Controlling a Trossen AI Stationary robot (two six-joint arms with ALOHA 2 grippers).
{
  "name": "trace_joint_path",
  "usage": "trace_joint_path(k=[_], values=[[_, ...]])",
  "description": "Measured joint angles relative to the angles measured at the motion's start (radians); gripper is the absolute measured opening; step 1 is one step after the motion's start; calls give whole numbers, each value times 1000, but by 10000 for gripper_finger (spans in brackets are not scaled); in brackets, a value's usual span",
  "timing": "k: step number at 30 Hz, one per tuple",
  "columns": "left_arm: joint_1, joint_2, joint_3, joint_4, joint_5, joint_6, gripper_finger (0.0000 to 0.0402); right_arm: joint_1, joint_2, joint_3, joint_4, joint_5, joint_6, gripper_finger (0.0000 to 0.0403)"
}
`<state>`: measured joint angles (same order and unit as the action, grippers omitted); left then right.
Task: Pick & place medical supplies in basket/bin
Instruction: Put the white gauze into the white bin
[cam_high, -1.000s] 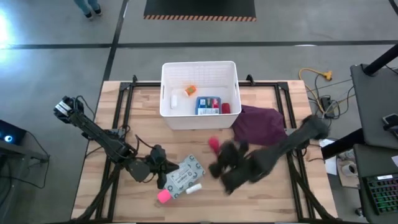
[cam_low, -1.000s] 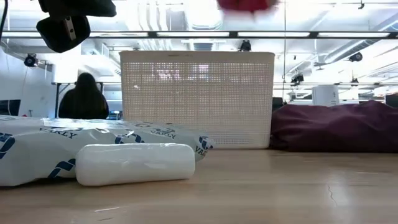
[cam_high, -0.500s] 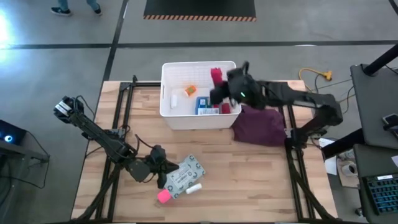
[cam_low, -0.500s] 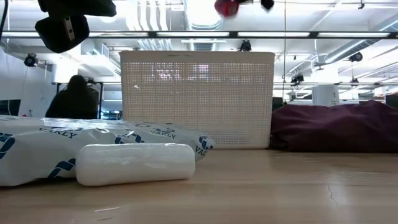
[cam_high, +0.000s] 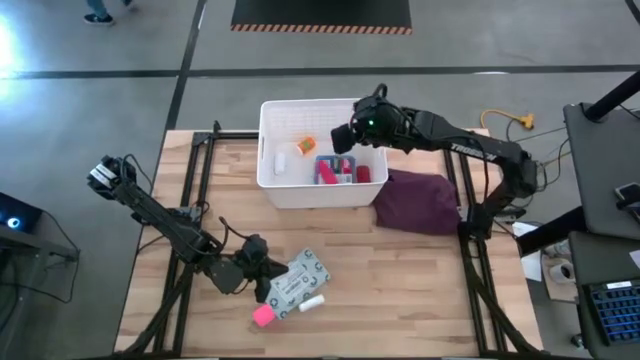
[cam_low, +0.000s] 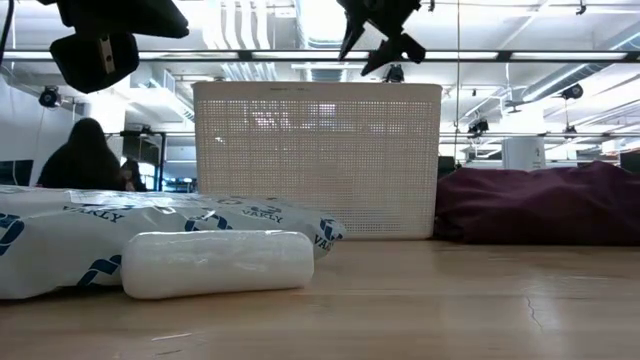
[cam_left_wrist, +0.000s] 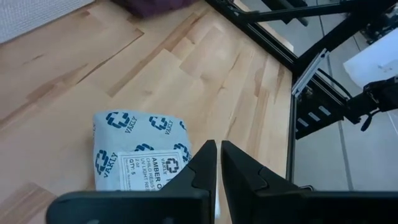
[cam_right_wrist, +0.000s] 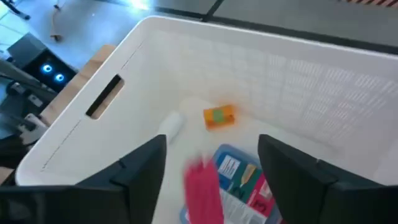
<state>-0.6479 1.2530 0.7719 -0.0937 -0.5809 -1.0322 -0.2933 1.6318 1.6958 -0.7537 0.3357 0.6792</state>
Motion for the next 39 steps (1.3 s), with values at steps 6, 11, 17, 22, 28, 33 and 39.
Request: trace_joint_path(k=[6, 11, 17, 22, 28, 33, 39], values=[[0, 0, 0, -3, 61, 61, 10, 70, -42, 0, -2, -1, -137, 268], [-16, -4, 5, -146, 146, 47, 10, 245, -68, 2, -118, 13, -164, 263], [-21, -3, 23, -302, 140, -76, 10, 497, -47, -32, -356, 111, -27, 248], [-31, -2, 48, -300, 144, -68, 10, 682, -21, -91, -345, 106, 82, 240], [-86, -1, 92, -299, 131, -56, 11, 830, 111, -111, -227, 71, 28, 238], [-146, -1, 99, -300, 67, -94, 11, 866, 257, -109, -33, -62, -50, 237], [-185, 0, 99, -299, 50, -132, 11, 864, 410, -64, 27, -177, -64, 229]])
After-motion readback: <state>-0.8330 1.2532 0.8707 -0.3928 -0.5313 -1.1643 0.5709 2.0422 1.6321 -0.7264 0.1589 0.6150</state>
